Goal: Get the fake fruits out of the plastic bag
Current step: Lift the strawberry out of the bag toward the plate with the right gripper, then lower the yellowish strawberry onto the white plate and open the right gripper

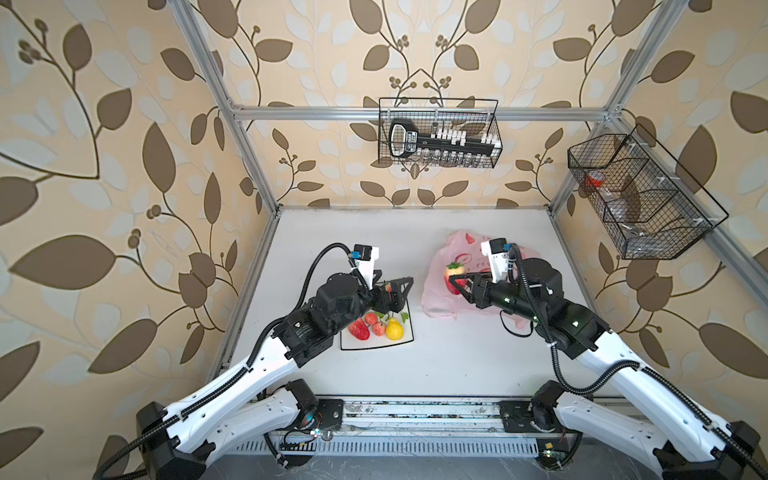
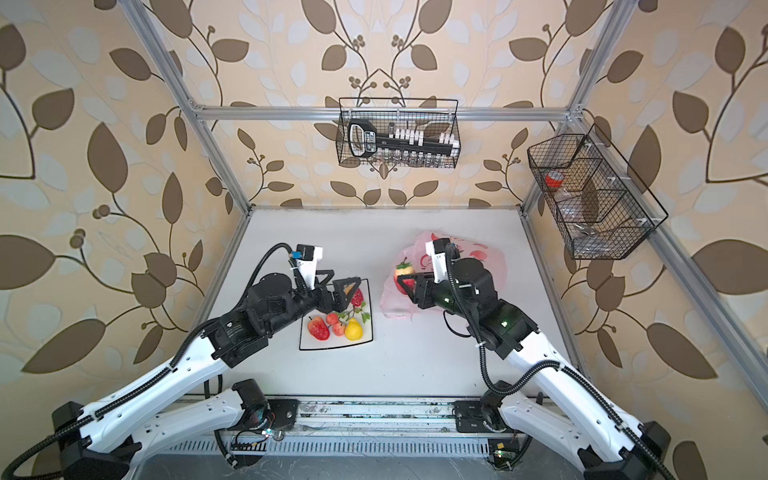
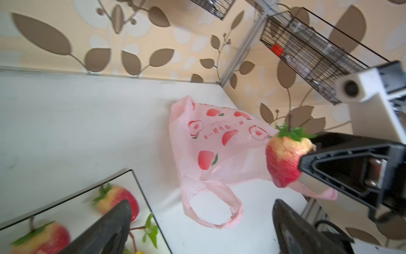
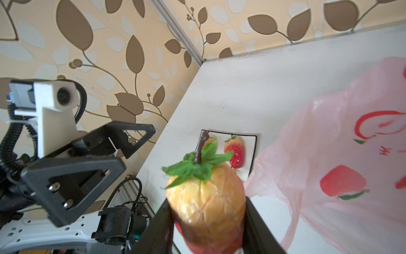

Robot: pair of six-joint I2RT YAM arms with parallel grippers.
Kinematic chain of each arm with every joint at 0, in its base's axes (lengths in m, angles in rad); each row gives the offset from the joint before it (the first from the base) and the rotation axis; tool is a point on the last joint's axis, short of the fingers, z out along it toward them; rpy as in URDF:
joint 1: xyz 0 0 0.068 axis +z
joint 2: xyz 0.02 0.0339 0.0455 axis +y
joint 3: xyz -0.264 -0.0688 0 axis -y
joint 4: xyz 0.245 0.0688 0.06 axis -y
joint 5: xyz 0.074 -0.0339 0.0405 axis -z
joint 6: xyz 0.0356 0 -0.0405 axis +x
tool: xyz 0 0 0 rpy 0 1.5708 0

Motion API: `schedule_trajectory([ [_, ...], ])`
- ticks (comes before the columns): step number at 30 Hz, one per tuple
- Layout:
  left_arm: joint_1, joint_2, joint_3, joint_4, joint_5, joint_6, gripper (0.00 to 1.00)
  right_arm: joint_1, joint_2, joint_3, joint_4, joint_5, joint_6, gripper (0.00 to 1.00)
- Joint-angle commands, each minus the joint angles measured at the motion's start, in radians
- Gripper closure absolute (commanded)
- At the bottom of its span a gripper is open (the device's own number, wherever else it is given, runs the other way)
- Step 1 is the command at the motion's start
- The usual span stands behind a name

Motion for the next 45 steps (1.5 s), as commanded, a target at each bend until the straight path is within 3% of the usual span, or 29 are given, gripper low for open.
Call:
schedule_trajectory([
  [1,0.015,-0.100,-0.044,-0.151,-0.315,-0.109,0.01,0.108,0.098,0.080,0.019,0.122,-0.064,0.58],
  [5,0.015,-0.255,-0.107,-0.278,-0.483,-0.245,0.01,0.203,0.278,0.168,0.036,0.174,-0.095,0.57],
  [8,0.014,-0.351,-0.146,-0.354,-0.532,-0.311,0.01,0.248,0.412,0.229,0.049,0.178,-0.104,0.57],
  [17,0.014,-0.470,-0.166,-0.469,-0.555,-0.344,0.01,0.299,0.768,0.422,0.019,0.233,-0.133,0.58],
  [24,0.014,-0.504,-0.166,-0.499,-0.557,-0.344,0.01,0.299,0.947,0.531,0.000,0.265,-0.134,0.58],
  [37,0.014,-0.526,-0.159,-0.500,-0.521,-0.329,0.01,0.298,1.123,0.619,-0.040,0.335,-0.113,0.57],
  [45,0.014,-0.426,-0.103,-0.396,-0.336,-0.129,0.01,0.297,1.112,0.626,-0.059,0.334,-0.109,0.42],
])
